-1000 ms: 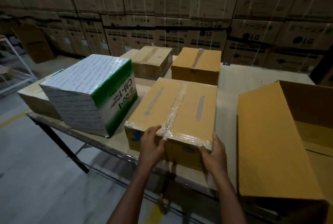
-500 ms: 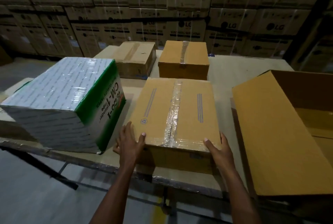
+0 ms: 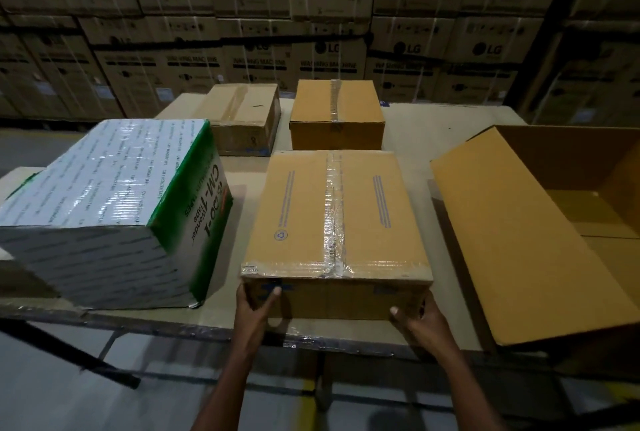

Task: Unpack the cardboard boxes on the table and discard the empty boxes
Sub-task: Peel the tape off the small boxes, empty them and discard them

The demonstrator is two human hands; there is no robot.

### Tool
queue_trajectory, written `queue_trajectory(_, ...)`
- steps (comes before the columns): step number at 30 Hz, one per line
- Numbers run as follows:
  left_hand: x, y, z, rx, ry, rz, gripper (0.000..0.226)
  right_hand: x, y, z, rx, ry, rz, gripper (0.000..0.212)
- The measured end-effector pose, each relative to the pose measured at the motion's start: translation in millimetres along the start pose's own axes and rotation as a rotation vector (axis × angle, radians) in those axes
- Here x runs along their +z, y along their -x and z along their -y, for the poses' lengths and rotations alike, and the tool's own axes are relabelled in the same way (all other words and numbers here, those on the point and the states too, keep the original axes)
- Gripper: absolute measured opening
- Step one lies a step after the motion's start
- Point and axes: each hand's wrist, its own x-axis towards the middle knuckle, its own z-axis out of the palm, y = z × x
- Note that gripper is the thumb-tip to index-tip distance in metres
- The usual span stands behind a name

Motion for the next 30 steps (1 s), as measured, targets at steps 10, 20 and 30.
queue_trajectory(10,1.5,10.0,-29.7,0.091,0.301,0.035,0.076,-18.2,7.2,28.5,-0.097,-0.434,-0.153,0.061)
queue_trajectory(20,10.2,10.8,-144.8,0.423,0.341,0.188,0.073,-75.1,-15.6,119.9,-0.335,-0.555,-0.281,0.056)
queue_trajectory(30,8.8,-19.3,-228.2,0.702,0.061,0.018,0.082,-107.8,-4.7,202.7,-0.635,-0.410,-0.365,0.060)
